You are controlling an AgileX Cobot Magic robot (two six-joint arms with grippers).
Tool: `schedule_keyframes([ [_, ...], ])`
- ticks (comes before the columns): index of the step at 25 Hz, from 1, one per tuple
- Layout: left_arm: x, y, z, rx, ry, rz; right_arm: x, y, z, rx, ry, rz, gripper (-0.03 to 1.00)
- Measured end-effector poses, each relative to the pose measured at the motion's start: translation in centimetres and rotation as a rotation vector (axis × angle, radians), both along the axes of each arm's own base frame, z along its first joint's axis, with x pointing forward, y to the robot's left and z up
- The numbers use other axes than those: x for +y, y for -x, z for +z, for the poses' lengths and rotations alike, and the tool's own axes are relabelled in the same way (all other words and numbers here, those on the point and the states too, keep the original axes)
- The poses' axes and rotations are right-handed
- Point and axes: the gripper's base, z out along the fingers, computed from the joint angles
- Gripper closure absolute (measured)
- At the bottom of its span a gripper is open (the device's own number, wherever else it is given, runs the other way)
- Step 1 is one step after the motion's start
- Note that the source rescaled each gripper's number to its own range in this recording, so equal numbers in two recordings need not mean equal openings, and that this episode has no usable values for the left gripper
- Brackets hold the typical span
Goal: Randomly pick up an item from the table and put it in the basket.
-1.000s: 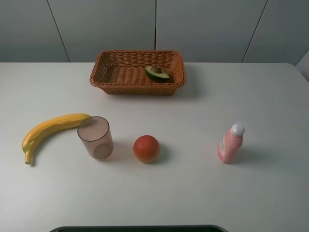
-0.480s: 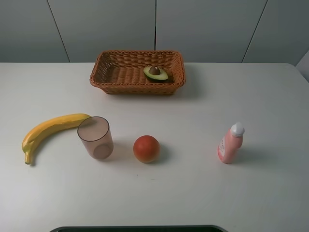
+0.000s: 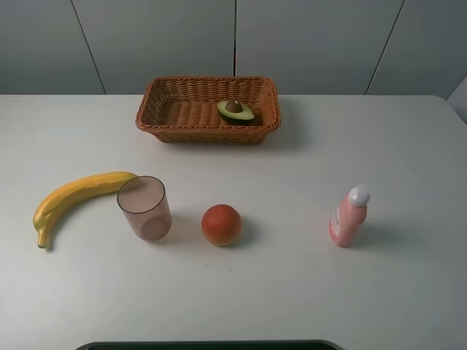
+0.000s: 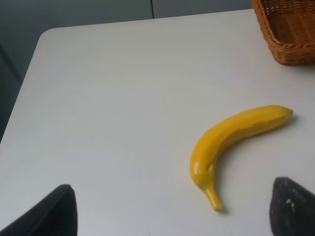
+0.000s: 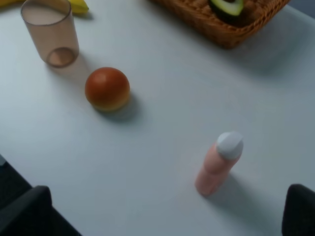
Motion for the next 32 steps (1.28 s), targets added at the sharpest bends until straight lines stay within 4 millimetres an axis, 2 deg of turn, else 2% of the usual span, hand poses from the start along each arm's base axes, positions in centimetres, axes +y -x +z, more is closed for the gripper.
schedule_keyframes([
  [5,0.0,0.0,0.0,0.000,0.000,0.000,-0.9,1.0,-2.0,-0.044,-0.013,-0.030,-0.02],
  [15,0.0,0.0,0.0,0.000,0.000,0.000,-2.1,2.2,-2.1,-0.167,-0.086,-0.095,-0.02],
  [23,0.0,0.0,0.0,0.000,0.000,0.000,-2.3,2.3,-2.1,-0.181,-0.092,-0.117,-0.02],
  [32,0.0,0.0,0.0,0.000,0.000,0.000,-1.8,2.4,-2.1,-0.198,-0.058,-0.398,-0.02],
])
